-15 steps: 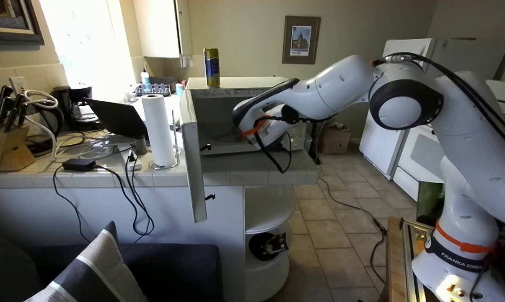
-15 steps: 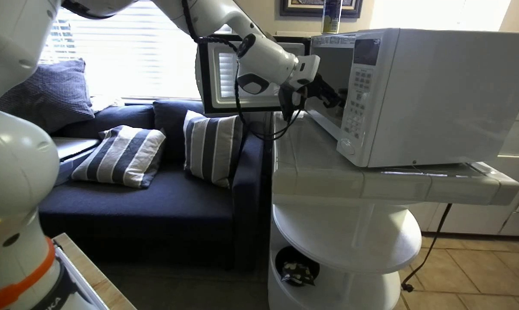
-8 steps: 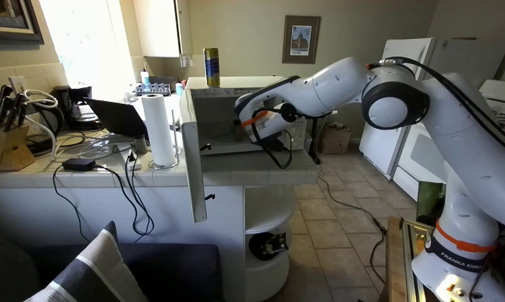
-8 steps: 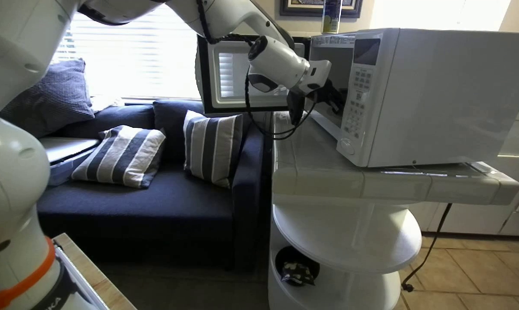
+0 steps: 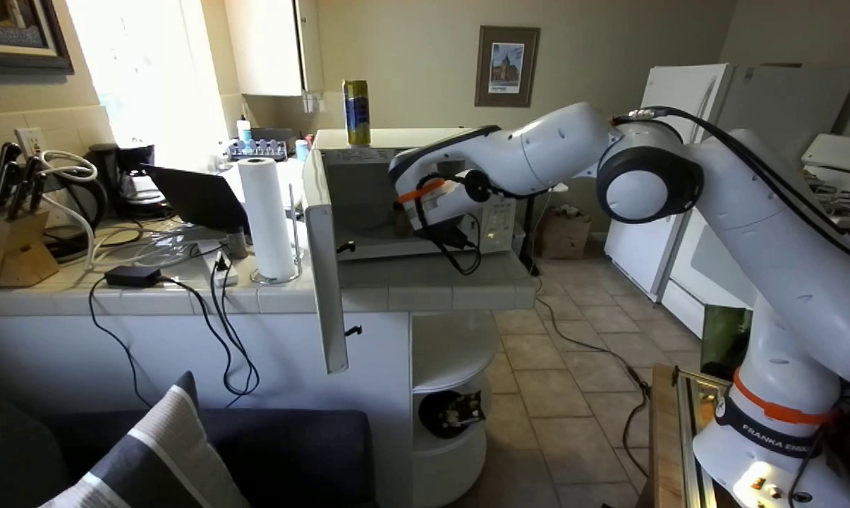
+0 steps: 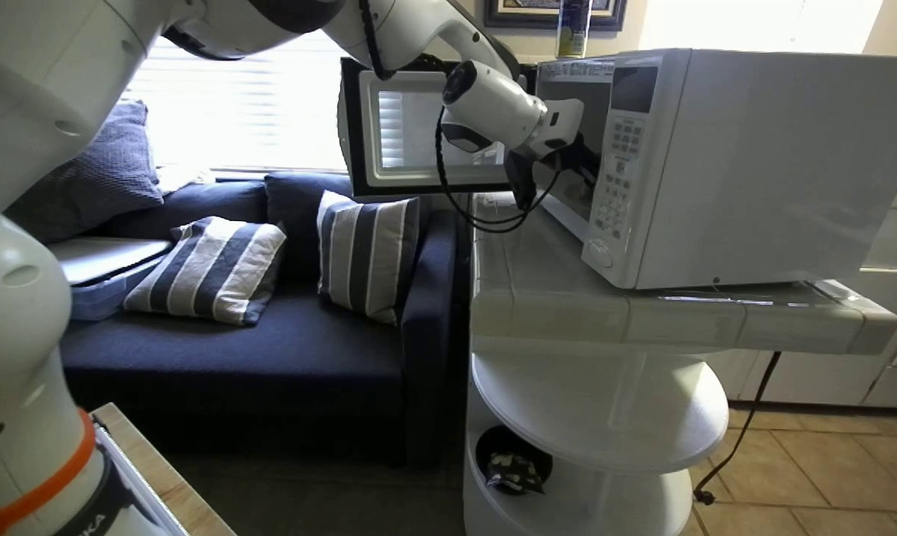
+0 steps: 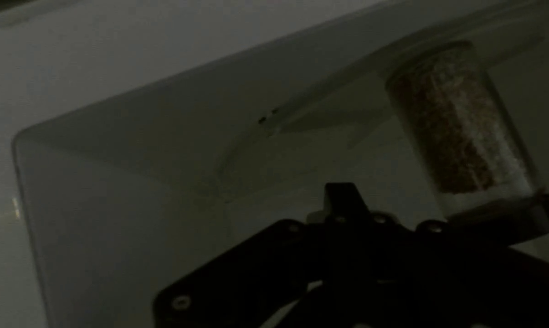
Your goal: Rotate the microwave plate
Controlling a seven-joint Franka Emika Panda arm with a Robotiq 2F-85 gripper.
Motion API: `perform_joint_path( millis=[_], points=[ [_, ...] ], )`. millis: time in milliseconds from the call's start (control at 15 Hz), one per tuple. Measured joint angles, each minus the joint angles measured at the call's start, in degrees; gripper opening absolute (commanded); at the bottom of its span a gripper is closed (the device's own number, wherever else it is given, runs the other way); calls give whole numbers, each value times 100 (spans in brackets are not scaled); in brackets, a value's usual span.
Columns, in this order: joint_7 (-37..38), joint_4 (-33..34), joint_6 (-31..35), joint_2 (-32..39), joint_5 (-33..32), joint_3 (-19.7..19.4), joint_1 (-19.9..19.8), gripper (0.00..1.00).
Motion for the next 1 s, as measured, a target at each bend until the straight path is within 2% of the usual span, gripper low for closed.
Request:
perform_joint_path(
  millis=[533, 1000],
  points=[
    [-393, 345, 104, 334, 18, 374, -342, 0],
    [-996, 577, 381, 411, 223, 854, -630, 0]
  ],
)
